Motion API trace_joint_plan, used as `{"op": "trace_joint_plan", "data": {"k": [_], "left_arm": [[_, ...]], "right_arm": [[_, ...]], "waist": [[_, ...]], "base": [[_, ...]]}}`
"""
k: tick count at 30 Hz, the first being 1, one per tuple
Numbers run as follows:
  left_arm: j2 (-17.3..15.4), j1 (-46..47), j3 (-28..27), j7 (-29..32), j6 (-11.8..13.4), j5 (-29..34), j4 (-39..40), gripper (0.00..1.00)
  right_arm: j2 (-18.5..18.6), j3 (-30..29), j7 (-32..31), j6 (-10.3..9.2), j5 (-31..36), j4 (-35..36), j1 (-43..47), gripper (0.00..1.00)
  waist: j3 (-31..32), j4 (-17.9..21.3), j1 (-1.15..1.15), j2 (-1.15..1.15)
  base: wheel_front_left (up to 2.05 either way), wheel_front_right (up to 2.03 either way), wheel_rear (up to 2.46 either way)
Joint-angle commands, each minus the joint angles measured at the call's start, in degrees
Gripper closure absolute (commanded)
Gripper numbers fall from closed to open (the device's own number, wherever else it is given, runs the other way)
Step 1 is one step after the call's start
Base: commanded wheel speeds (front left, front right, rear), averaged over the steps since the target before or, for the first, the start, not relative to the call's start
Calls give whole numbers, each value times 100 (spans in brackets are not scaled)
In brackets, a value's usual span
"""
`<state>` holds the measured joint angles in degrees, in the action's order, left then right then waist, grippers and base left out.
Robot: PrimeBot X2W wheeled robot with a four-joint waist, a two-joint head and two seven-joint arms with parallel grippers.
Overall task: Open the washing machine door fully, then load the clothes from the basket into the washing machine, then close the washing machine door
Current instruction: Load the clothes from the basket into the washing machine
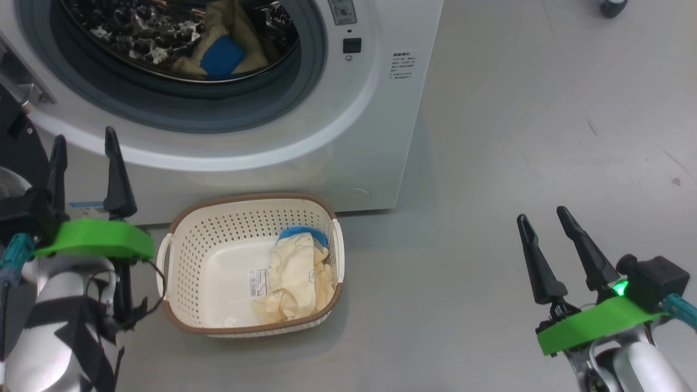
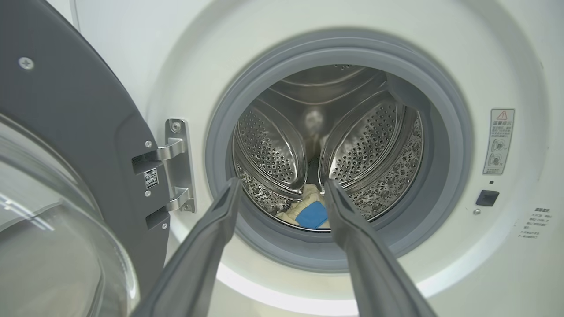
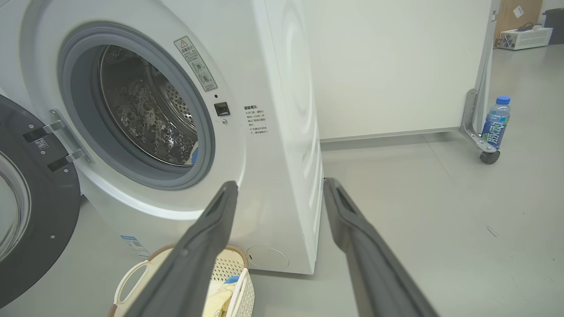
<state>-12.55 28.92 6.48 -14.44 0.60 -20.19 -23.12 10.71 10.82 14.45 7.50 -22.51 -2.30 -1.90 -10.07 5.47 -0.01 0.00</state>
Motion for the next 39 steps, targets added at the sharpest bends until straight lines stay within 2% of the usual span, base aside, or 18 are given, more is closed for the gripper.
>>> {"op": "trace_joint_plan", "data": {"k": [1,5,10,17,25,39], "left_arm": [[-262,-39,-260,46,66,-1,356,0],[-340,-690,-307,160,247,35,1063,0],[-281,-1518,-289,305,450,32,1844,0],[-223,-2469,-299,344,747,105,2549,0],[-183,-3119,-267,240,990,286,2807,0],[-3,-3740,-218,34,1151,354,2820,0]], "right_arm": [[141,83,55,-1,57,160,-14,0],[156,78,55,-1,54,158,89,0],[146,37,55,-1,54,147,209,0],[132,23,55,-1,71,145,313,0],[157,3,55,-1,85,168,425,0],[206,-12,55,-1,114,185,544,0]], "waist": [[129,15,1,0],[265,24,1,0],[399,13,1,0],[515,15,1,0],[584,38,1,0],[677,145,1,0]], "base": [[0,0,0],[0,0,0],[0,0,0],[0,0,0],[0,0,0],[0,0,0]]}}
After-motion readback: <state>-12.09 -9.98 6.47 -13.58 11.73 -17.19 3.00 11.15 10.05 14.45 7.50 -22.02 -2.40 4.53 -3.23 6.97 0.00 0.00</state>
